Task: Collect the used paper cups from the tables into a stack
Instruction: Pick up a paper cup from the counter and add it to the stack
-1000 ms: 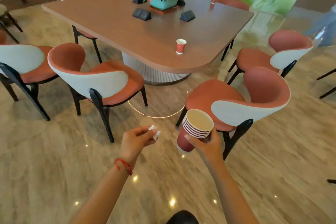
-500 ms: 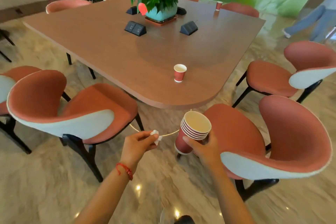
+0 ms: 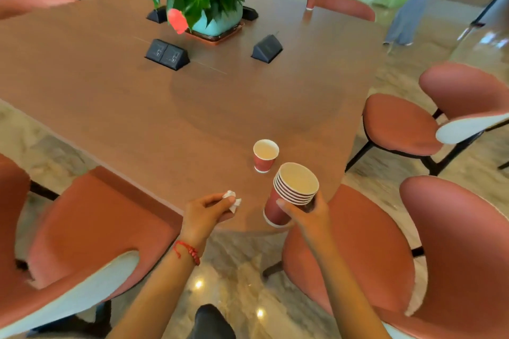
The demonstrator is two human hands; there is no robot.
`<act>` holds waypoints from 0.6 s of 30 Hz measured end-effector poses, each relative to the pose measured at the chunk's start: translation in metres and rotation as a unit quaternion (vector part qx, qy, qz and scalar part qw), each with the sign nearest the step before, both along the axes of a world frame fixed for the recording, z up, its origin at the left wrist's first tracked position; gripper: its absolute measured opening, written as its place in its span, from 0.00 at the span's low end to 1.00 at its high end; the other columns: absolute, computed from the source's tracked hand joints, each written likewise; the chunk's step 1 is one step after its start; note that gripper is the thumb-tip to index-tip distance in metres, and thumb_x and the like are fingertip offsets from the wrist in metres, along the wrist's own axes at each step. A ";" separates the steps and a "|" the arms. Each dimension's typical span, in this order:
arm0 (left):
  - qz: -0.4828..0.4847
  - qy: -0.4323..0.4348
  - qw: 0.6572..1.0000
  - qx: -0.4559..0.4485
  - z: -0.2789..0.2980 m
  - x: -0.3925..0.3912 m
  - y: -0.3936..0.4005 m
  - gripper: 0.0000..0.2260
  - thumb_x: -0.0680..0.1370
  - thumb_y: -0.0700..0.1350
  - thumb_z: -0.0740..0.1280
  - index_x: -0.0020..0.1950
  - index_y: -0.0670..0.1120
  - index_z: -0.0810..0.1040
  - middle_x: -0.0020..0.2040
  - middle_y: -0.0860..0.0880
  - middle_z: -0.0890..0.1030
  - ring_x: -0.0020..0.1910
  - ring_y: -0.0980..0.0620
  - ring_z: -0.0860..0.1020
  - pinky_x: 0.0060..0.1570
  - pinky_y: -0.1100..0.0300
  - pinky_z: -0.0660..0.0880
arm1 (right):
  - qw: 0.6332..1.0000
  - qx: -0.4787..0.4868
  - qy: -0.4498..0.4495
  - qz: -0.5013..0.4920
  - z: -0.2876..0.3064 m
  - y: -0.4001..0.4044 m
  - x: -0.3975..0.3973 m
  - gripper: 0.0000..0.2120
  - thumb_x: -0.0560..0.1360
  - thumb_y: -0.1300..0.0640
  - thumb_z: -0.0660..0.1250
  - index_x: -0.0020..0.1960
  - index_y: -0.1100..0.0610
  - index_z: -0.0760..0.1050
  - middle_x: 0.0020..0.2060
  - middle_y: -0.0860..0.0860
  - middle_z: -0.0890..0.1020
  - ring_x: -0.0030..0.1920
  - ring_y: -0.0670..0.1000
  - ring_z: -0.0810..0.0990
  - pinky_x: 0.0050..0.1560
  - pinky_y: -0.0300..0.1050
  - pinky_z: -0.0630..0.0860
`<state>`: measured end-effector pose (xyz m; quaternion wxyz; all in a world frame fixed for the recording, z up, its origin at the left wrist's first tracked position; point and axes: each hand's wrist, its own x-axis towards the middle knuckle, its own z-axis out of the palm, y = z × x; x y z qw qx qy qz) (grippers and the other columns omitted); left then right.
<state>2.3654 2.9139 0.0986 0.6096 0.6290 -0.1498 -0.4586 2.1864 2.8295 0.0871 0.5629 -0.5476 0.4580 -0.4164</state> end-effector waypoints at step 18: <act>-0.049 -0.004 0.996 0.074 -0.026 0.077 -0.132 0.06 0.72 0.37 0.71 0.46 0.36 0.82 0.36 0.45 0.82 0.30 0.59 0.79 0.35 0.67 0.77 | 0.998 0.014 0.008 -0.061 -0.021 -0.132 0.091 0.33 0.64 0.65 0.77 0.61 0.45 0.69 0.56 0.41 0.77 0.57 0.40 0.77 0.52 0.32 0.76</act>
